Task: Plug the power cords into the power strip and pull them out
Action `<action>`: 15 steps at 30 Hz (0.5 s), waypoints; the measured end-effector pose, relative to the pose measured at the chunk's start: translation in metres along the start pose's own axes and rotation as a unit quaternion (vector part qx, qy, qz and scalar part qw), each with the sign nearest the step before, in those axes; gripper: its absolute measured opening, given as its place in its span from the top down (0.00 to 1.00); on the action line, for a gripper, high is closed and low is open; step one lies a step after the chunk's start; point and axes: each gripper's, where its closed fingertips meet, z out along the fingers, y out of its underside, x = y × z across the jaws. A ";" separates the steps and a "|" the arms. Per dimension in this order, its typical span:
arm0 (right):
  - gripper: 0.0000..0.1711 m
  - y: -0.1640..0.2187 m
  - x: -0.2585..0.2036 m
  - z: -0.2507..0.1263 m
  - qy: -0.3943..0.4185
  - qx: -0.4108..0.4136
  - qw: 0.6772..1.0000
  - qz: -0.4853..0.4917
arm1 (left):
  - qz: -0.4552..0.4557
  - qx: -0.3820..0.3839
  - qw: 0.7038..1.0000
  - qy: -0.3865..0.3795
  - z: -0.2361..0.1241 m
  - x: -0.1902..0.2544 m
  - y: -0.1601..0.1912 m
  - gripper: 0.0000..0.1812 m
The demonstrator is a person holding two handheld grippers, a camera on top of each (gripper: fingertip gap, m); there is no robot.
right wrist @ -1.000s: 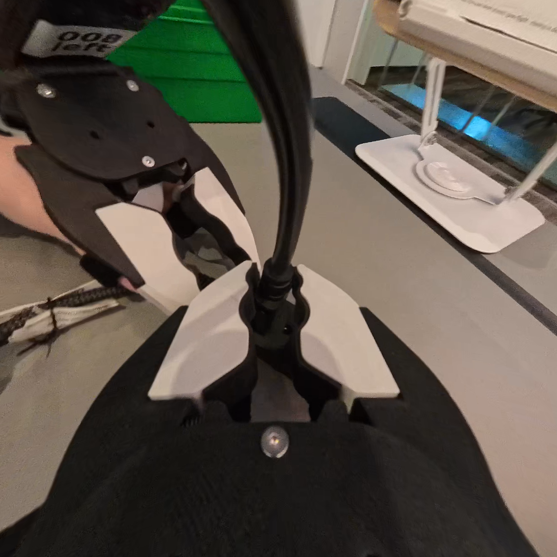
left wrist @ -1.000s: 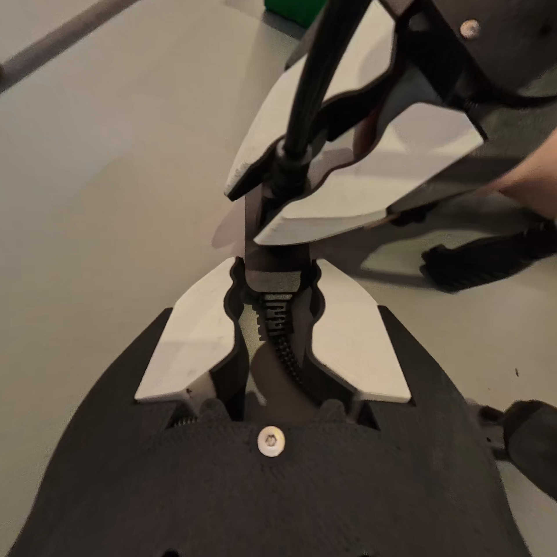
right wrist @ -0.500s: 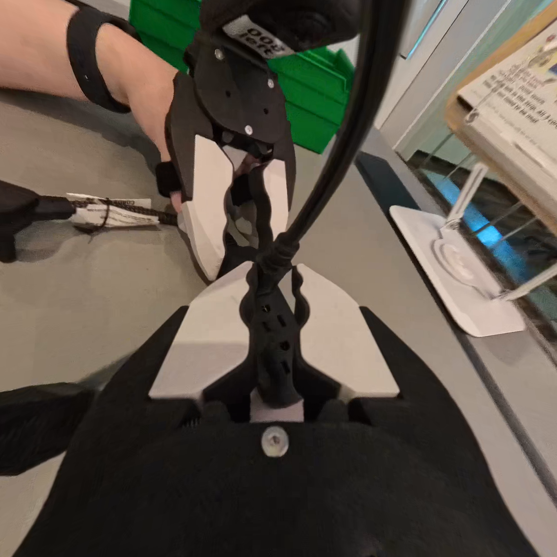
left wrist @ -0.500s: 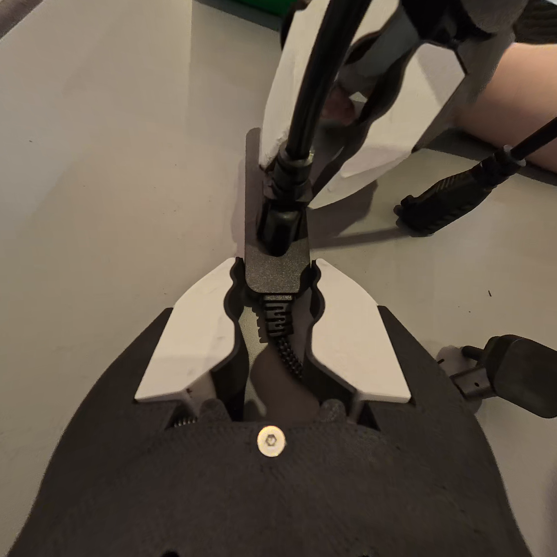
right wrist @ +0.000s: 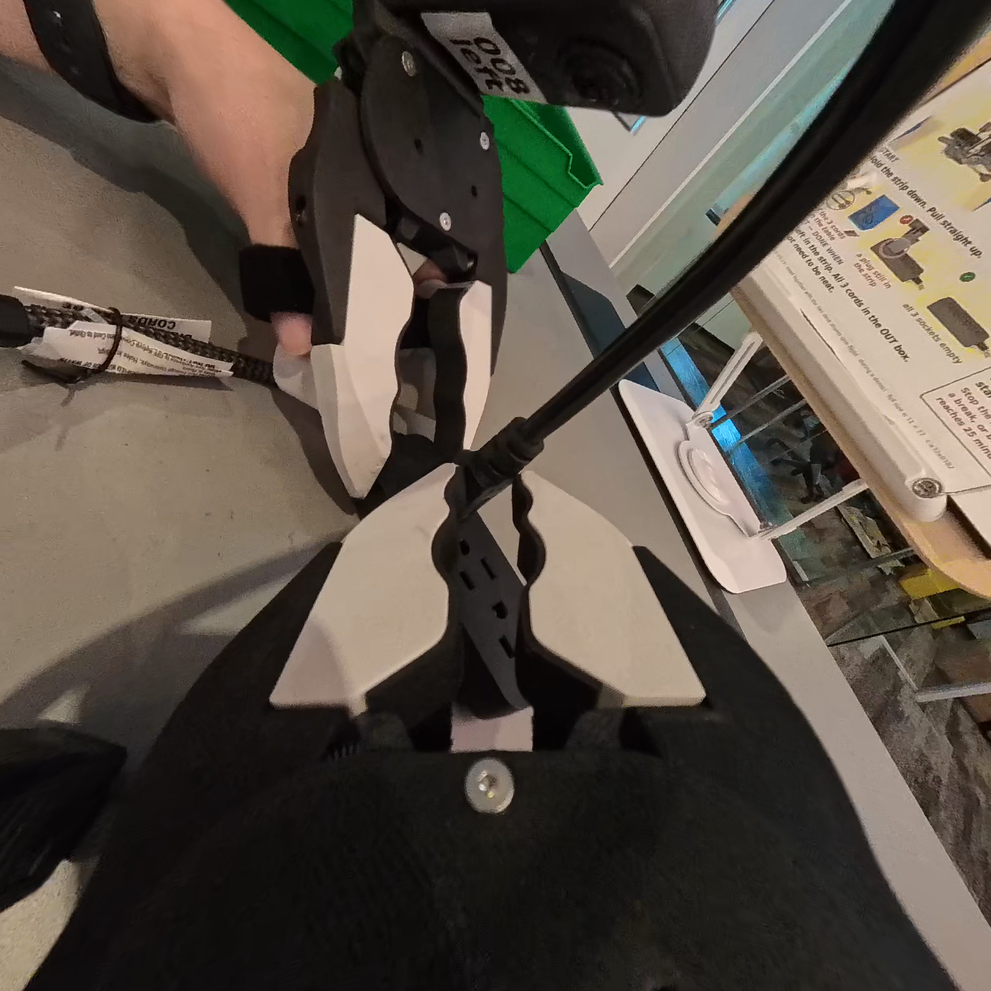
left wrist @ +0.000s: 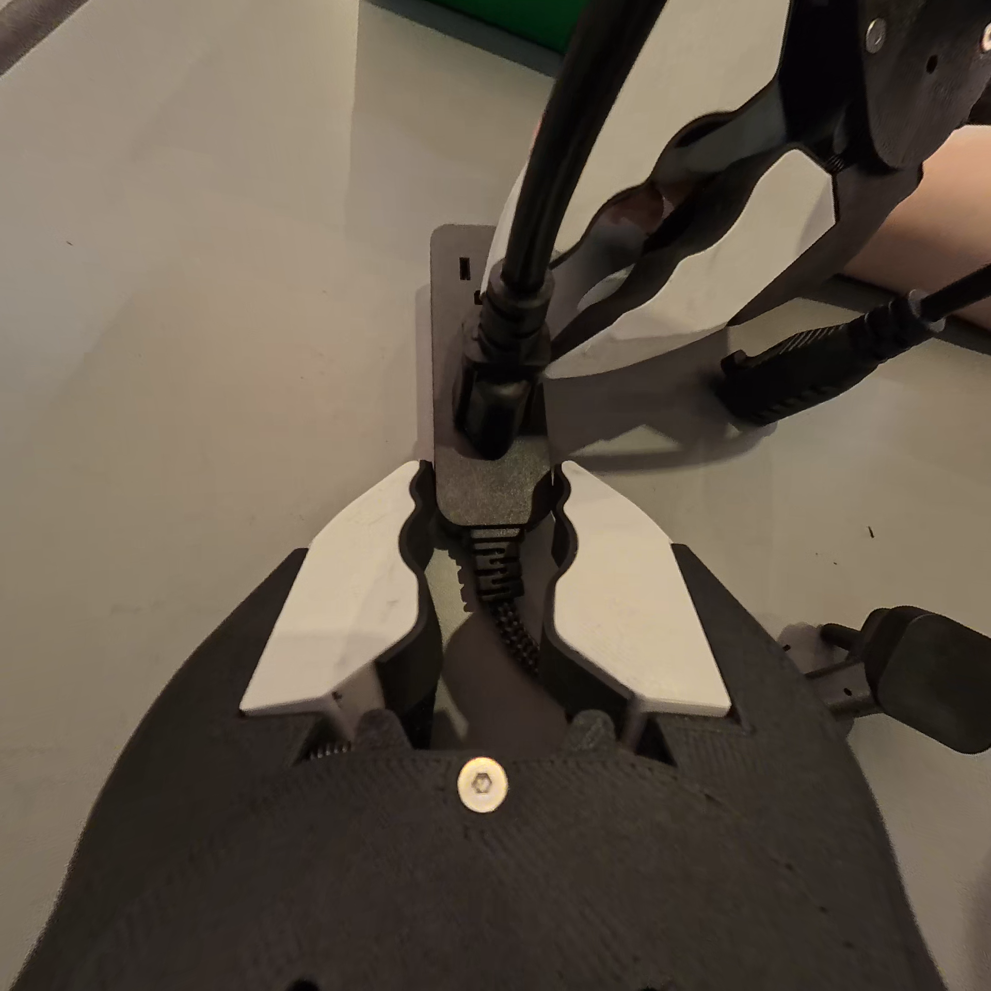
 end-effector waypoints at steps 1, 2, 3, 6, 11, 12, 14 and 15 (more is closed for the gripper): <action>0.90 0.001 0.001 0.000 0.001 -0.002 1.000 0.002 | -0.001 0.003 1.000 -0.001 0.000 0.000 -0.001 0.77; 0.90 0.002 0.002 0.000 0.003 -0.005 1.000 0.003 | 0.003 0.008 1.000 -0.006 0.000 -0.002 -0.003 0.78; 0.90 0.003 0.002 0.001 0.003 -0.006 1.000 0.005 | 0.010 0.016 1.000 -0.013 0.000 -0.003 -0.006 0.78; 0.90 0.004 0.002 0.000 0.004 -0.008 1.000 0.005 | 0.029 0.026 0.999 -0.030 0.001 -0.003 -0.009 0.78; 0.90 0.003 0.002 0.001 0.012 -0.020 1.000 -0.021 | 0.053 -0.034 0.996 -0.063 0.015 -0.005 0.001 0.73; 0.90 0.003 0.002 0.002 0.014 -0.022 0.999 -0.025 | 0.061 -0.040 0.995 -0.071 0.018 -0.003 0.001 0.70; 0.90 0.002 0.002 0.002 0.017 -0.026 0.999 -0.029 | 0.046 -0.039 0.995 -0.082 0.022 -0.004 -0.002 0.69; 0.90 0.002 0.002 0.002 0.019 -0.026 0.999 -0.031 | 0.037 -0.036 0.995 -0.089 0.022 -0.007 -0.003 0.73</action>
